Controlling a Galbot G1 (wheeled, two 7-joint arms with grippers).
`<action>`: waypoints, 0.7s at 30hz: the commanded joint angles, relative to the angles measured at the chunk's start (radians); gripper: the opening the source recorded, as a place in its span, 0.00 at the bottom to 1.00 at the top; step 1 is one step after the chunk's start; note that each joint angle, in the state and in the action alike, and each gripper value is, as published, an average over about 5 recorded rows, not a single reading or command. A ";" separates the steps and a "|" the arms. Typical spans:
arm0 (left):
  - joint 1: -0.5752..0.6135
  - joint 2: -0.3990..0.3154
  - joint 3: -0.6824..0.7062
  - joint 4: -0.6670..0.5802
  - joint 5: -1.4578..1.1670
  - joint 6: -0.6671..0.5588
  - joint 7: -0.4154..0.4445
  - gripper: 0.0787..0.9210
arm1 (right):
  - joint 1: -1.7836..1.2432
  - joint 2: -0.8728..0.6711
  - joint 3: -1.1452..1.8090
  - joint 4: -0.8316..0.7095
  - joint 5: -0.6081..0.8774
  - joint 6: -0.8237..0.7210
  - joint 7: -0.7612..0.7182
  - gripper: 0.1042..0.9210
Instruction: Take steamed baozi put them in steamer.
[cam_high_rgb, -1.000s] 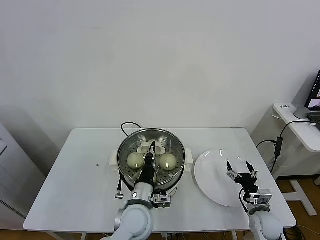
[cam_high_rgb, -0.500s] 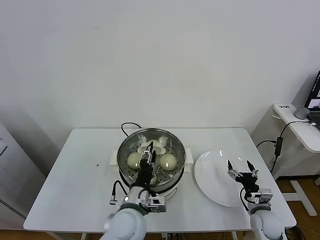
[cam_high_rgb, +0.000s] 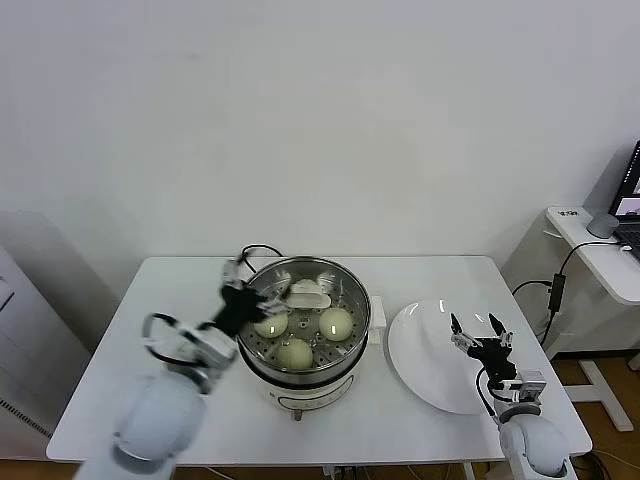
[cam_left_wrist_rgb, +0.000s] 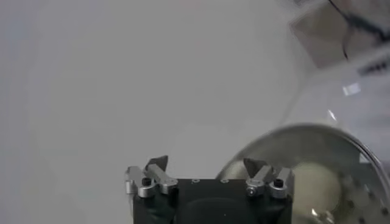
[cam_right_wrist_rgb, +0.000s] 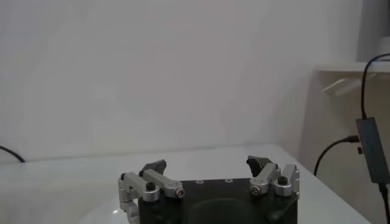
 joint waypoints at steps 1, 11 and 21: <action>0.107 0.098 -0.478 0.127 -0.834 -0.068 -0.128 0.88 | -0.007 -0.001 -0.018 0.054 0.038 -0.024 0.029 0.88; 0.175 0.126 -0.444 0.410 -0.719 -0.161 -0.131 0.88 | -0.027 0.003 0.000 0.076 -0.033 -0.079 0.037 0.88; 0.145 0.126 -0.353 0.501 -0.745 -0.131 -0.124 0.88 | -0.035 -0.001 0.001 0.085 -0.009 -0.114 0.089 0.88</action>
